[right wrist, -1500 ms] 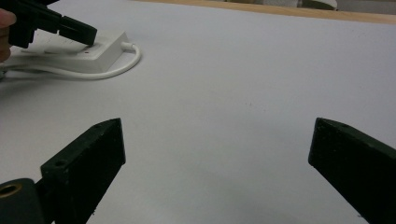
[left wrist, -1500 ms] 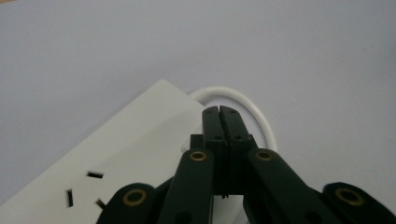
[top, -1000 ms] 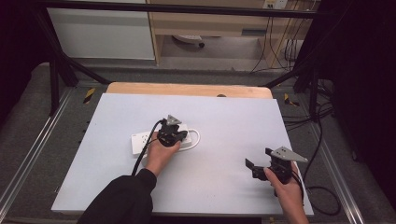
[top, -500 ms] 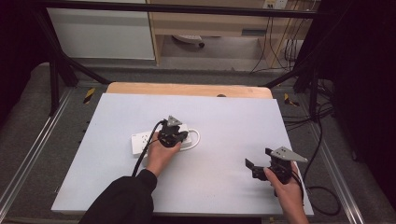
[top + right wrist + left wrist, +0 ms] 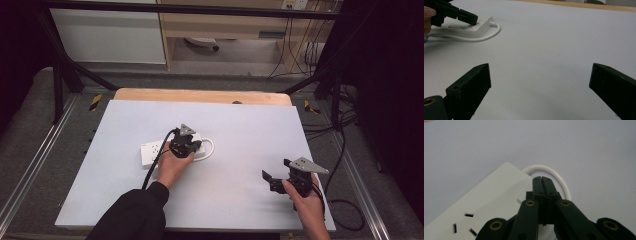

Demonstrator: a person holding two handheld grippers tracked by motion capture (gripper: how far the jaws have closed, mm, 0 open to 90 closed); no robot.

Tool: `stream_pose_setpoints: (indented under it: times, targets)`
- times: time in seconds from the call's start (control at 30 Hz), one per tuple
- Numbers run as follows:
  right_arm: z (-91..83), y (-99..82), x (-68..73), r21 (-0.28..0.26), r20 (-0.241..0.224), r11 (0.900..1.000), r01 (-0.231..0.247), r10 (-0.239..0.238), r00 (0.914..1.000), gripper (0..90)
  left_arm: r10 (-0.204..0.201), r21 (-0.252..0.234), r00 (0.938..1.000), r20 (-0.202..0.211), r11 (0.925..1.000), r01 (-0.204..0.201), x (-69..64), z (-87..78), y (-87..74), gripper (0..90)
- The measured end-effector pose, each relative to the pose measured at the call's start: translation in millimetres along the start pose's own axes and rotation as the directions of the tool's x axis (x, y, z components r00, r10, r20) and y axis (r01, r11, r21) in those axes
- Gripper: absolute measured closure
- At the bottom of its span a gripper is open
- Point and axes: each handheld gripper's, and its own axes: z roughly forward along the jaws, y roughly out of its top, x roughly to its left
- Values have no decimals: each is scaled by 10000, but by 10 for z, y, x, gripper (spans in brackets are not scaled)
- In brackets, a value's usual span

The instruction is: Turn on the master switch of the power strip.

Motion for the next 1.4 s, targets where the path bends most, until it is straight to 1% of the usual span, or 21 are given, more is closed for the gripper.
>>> stream_pose_setpoints:
  times: [0.23, 0.3, 0.53, 0.67, 0.83, 1.03, 1.1, 1.4]
  targets:
    - [0, 0, 1, 7, -6, 10000, -3, 3, 10000, 42, 101, 70, 9999, -67, 9999, -101, -7, 0, 8, 900]
    - [1, 0, 2, 7, -8, 10000, -2, 2, 10000, 42, 224, 92, 9997, -112, 9997, -223, -14, 0, 8, 900]
    - [2, -1, 3, 41, -32, 10000, 24, -24, 10000, 42, 368, 104, 9991, -207, 9993, -366, -30, 1, 8, 900]
    - [1, -2, 3, 47, -41, 10000, 21, -21, 10000, 42, 169, 85, 9998, -131, 9998, -168, -15, 2, 5, 900]
    - [4, -2, 6, 59, -53, 10000, 26, -26, 10000, 41, 23, 60, 9999, -121, 10000, -22, -15, 9, -2, 900]
    - [5, -3, 6, 62, -51, 10000, 27, -27, 10000, 41, 13, 47, 9999, -111, 10000, -12, -13, 10, -2, 900]
    - [5, -2, 6, 59, -57, 10000, 15, -15, 10000, 41, 63, 36, 9999, -132, 10000, -63, -15, 11, -3, 900]
    - [9, -3, 6, 66, -53, 10000, 34, -34, 10000, 41, 19, 39, 9999, -98, 10000, -19, -11, 10, -3, 900]
